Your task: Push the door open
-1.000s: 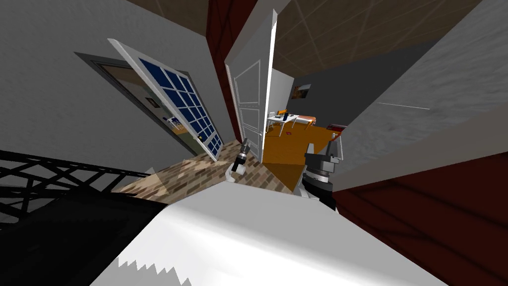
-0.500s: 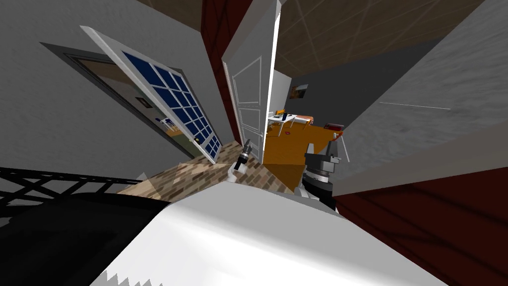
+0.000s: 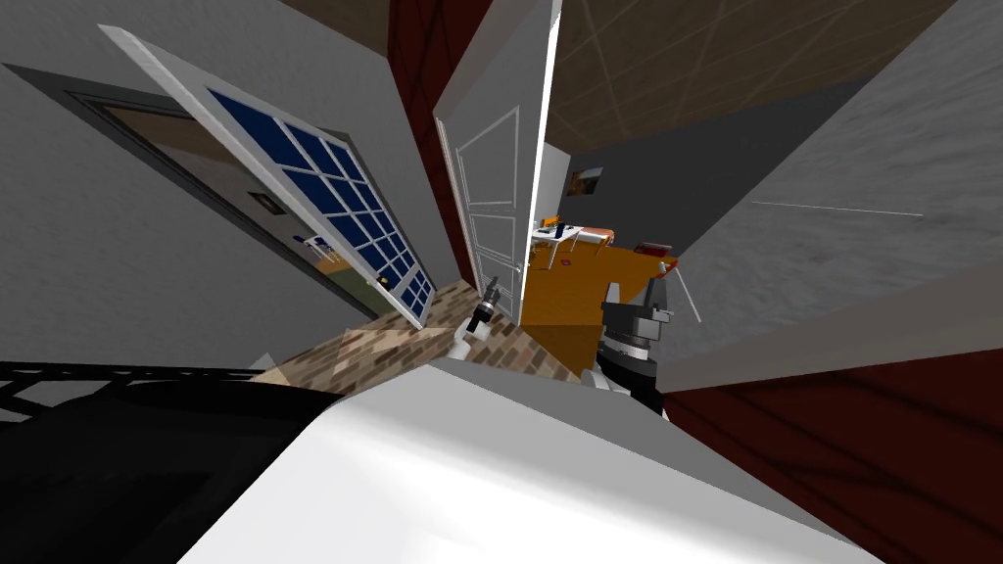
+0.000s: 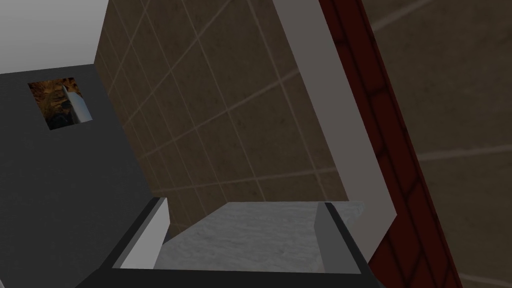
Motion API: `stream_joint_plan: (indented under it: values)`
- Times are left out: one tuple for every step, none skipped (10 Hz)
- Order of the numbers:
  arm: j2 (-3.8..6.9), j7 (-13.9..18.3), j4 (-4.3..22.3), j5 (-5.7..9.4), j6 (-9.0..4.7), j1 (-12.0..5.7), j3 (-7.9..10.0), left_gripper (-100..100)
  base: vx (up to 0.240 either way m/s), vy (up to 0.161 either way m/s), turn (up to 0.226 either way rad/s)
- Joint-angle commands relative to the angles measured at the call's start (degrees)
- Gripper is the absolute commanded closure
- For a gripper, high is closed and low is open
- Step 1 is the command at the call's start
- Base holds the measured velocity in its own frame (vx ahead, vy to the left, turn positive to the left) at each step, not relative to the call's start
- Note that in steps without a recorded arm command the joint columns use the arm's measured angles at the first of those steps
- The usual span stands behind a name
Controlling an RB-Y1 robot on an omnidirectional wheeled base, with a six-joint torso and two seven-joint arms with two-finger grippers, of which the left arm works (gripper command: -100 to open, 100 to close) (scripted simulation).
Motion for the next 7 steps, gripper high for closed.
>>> stream_joint_plan:
  values:
    - [-0.35,-0.01,2.38,-0.28,-0.04,-1.29,-0.37,-100,0.074,0.093,-0.083]
    - [-0.44,0.06,3.74,-0.41,0.00,-2.07,-0.58,-100,0.085,0.093,-0.058]
    - [-0.52,0.14,5.10,-0.55,0.04,-2.85,-0.79,-100,0.077,0.096,-0.068]
    - [-0.62,0.21,6.45,-0.68,0.07,-3.62,-1.00,-100,0.071,0.094,-0.074]
    - [-0.74,0.28,7.73,-0.81,0.11,-4.36,-1.19,-100,0.085,0.088,-0.062]
    - [-0.87,0.34,9.01,-0.94,0.14,-5.09,-1.39,-100,0.074,0.091,-0.056]
    - [-0.99,0.41,10.29,-1.07,0.17,-5.82,-1.59,-100,0.080,0.124,-0.050]
